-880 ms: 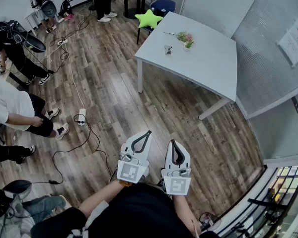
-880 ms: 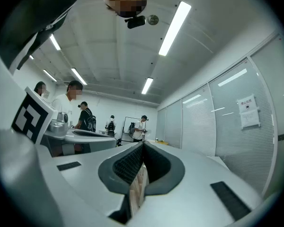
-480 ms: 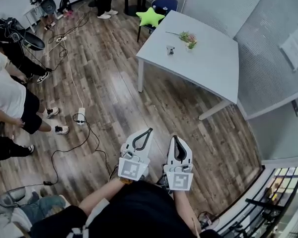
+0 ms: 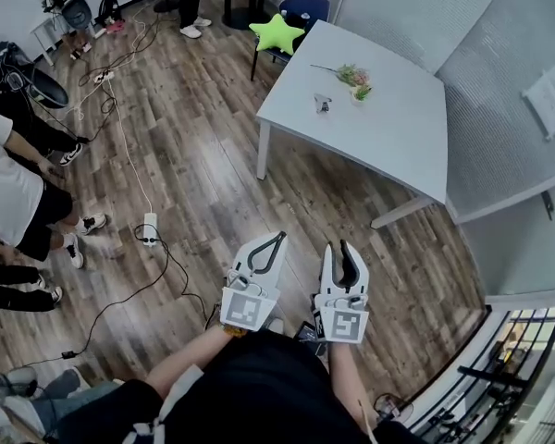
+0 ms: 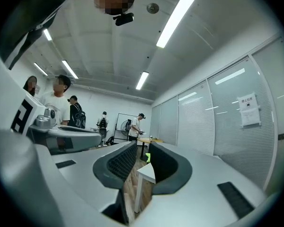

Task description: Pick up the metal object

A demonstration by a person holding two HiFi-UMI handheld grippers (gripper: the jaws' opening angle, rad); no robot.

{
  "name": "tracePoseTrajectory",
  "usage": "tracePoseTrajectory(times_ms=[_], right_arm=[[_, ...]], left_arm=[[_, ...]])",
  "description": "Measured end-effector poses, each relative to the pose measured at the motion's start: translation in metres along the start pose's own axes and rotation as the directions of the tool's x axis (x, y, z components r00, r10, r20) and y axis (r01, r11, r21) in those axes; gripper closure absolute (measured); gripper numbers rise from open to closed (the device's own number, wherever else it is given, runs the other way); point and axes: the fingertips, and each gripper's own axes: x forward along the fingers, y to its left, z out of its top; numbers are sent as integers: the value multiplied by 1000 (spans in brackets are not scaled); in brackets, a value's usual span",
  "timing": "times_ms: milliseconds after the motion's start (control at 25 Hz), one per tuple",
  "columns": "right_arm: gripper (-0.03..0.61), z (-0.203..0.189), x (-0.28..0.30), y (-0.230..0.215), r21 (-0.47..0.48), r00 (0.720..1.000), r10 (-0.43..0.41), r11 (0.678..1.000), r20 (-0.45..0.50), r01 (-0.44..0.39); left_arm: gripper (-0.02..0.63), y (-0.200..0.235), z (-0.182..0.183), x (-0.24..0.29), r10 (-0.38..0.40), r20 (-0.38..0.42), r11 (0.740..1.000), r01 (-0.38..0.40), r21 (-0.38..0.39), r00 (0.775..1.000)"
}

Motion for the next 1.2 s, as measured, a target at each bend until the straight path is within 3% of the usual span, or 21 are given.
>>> tracePoseTrajectory(times_ms=[520,840,1200], right_arm=[[485,-15,103,-3,-4,992,-118,993,-41,118],[482,-41,165,-42,25,994,-96,995,-53,97],[482,-54,247,-122,46,999,-29,998,-15,30]], left_arm=[[603,94,-16,55,-65,2,998,65,-21,998],[603,117,-39,120,-43,-56,999,41,-26,998],[603,122,-39,227,-2,-73,999,5,46,997]])
